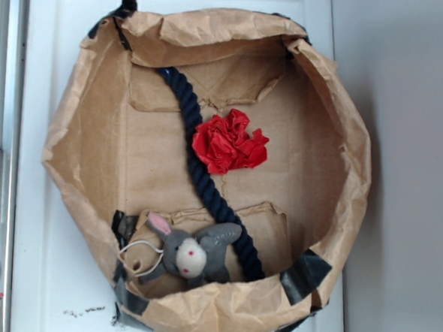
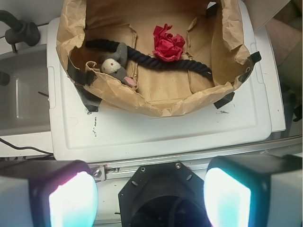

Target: Grab the gray animal.

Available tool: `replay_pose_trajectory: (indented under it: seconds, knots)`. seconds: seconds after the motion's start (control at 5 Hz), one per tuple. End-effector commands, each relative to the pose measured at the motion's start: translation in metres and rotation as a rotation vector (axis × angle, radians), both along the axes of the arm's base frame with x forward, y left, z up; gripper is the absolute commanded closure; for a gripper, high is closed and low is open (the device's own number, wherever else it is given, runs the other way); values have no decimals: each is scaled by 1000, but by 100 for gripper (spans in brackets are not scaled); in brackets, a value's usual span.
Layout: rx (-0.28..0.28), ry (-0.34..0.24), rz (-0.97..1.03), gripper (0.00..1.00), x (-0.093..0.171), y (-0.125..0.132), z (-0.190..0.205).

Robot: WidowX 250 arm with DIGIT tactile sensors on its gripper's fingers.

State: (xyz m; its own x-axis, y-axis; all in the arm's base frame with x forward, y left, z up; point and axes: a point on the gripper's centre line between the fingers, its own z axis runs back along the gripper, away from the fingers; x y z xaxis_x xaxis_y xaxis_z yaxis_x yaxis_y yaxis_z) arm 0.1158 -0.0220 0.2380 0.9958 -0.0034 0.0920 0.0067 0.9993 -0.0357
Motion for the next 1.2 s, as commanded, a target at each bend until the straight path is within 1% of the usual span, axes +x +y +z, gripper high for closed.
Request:
replay_pose_trajectory:
  seconds: [0.0, 0.2, 0.4, 0.8, 1.0]
  knots:
    - [0, 0, 0, 0, 0, 0, 0]
    - [31, -76, -14, 0, 50, 13, 4]
    - [6, -136, -36, 0, 95, 17, 38]
    - [6, -136, -36, 0, 95, 17, 38]
    - [45, -129, -2, 0, 113, 26, -8]
